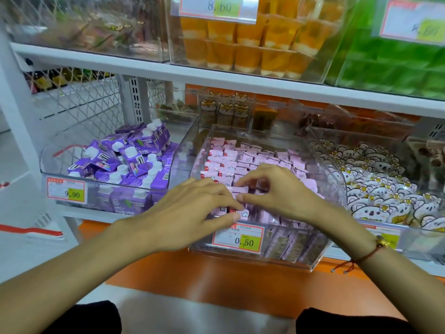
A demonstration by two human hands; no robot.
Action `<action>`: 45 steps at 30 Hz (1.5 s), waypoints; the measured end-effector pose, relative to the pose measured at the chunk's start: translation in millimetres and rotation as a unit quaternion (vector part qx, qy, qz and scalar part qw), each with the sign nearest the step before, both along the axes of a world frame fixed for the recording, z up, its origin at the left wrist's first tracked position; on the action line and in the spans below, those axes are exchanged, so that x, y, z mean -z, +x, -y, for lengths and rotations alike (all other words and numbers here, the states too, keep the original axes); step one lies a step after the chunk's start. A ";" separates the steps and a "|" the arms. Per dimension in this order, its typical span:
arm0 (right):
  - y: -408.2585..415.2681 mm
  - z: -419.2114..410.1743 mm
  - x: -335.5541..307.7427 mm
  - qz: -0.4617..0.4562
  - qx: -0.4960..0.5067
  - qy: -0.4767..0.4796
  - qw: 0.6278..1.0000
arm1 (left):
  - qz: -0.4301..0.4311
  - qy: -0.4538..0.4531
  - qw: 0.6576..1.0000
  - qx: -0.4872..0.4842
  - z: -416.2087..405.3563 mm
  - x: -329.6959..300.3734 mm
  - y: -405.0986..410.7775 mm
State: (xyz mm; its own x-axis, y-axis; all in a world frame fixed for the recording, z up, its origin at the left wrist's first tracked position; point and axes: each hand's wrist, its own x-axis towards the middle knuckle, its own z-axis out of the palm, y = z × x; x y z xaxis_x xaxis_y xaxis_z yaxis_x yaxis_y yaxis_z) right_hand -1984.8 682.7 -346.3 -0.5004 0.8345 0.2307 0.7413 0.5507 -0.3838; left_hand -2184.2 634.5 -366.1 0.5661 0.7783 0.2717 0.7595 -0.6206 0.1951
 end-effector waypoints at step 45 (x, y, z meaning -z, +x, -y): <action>-5.3 25.8 -14.5 -0.362 0.088 -0.134 0.918 | 0.564 -0.135 0.808 -0.106 6.7 -31.1 2.5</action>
State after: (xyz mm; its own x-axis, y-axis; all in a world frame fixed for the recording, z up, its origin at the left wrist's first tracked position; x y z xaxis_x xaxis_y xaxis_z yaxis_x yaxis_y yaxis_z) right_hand -1990.1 656.8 -331.7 -0.1498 0.9631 0.2237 0.3068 0.2604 -0.9155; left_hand -2181.7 627.7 -335.0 -0.0758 0.9423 0.3260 0.0877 -0.3194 0.9436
